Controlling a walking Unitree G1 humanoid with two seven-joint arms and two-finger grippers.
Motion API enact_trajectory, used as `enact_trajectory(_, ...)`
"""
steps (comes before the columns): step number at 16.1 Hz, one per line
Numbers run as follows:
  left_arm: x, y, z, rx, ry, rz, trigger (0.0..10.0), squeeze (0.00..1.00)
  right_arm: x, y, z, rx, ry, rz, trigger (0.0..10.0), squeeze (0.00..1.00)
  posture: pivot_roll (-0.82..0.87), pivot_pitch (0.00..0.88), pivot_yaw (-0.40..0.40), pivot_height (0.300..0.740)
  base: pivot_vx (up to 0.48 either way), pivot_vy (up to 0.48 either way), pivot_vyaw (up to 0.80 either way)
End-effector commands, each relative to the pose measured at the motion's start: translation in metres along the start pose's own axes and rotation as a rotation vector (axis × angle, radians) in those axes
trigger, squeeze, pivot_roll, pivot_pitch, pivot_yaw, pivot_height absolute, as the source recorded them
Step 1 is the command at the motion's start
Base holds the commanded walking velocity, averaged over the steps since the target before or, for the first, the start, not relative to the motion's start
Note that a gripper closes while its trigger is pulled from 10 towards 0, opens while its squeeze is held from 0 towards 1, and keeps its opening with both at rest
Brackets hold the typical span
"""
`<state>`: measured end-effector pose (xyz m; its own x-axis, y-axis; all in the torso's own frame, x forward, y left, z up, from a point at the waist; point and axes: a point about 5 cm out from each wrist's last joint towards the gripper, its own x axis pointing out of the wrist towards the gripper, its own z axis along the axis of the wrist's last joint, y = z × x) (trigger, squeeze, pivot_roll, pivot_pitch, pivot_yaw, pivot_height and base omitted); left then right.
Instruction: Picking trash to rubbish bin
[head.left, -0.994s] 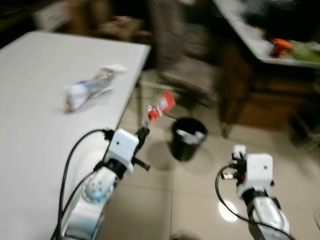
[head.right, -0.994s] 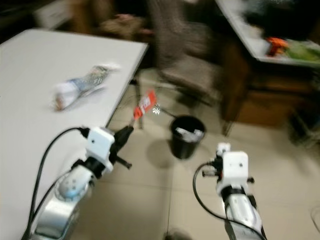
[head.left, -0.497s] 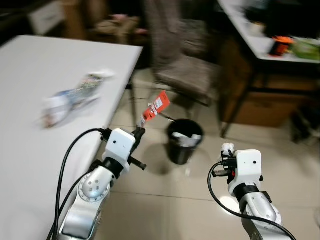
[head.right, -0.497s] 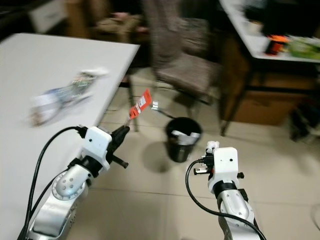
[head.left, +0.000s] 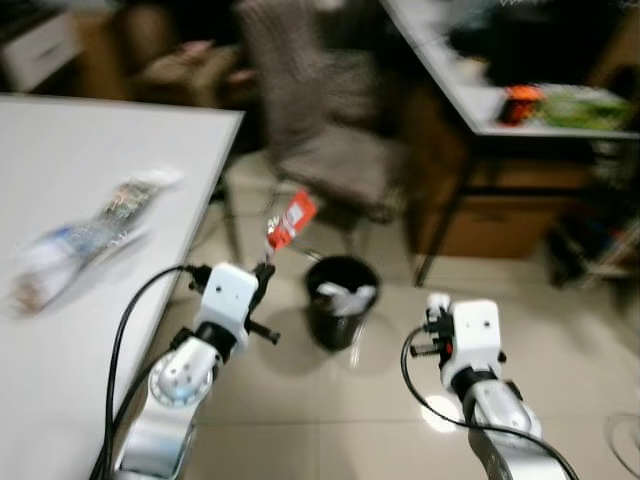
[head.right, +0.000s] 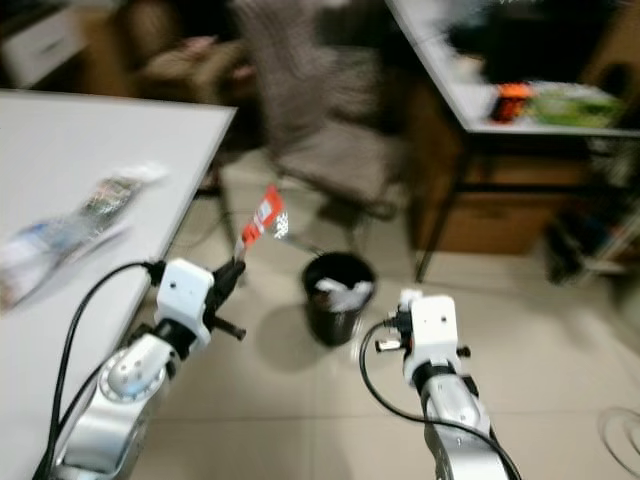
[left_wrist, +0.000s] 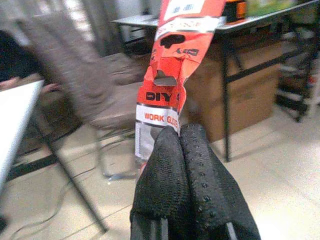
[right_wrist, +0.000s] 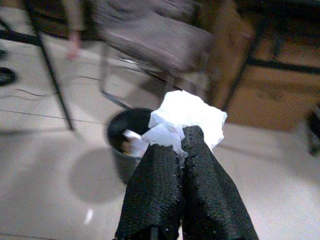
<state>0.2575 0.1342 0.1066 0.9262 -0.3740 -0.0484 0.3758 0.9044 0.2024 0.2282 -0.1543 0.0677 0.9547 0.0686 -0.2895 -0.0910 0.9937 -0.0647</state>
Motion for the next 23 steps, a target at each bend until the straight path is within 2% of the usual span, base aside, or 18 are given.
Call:
enact_trajectory(1,0.003,-0.007,-0.004,0.001,0.011,-0.017,10.0,0.00,0.003,-0.009,-0.004,-0.007,0.013,-0.034,10.0,0.00,-0.05,0.053,-0.018,0.740,0.341,0.000,0.00)
enact_trajectory(5,0.000,-0.008,-0.016,0.014,0.051,-0.032,10.0,0.00,0.015,-0.004,-0.007,-0.027,0.027,-0.001,10.0,0.00,-0.05,0.047,-0.019,0.740,0.338,0.000,0.00)
enact_trajectory(10,0.000,-0.010,-0.021,0.016,0.057,-0.037,10.0,0.00,0.016,-0.006,-0.012,-0.025,0.031,-0.008,10.0,0.00,-0.05,0.042,-0.019,0.740,0.339,0.000,0.00)
enact_trajectory(13,0.004,-0.011,-0.023,0.014,0.058,-0.046,10.0,0.00,0.015,-0.008,-0.017,-0.013,0.054,-0.020,10.0,0.00,-0.06,0.051,-0.012,0.740,0.340,0.000,0.00)
enact_trajectory(16,0.008,-0.015,-0.029,0.012,0.078,-0.064,10.0,0.00,0.016,-0.007,-0.023,-0.011,0.080,-0.023,10.0,0.00,-0.06,0.068,-0.002,0.740,0.340,0.000,-0.67)
enact_trajectory(23,0.015,-0.012,-0.034,0.015,0.094,-0.059,10.0,0.00,0.022,-0.004,-0.020,-0.037,0.071,0.005,10.0,0.00,-0.06,0.072,-0.001,0.740,0.339,0.000,-0.08)
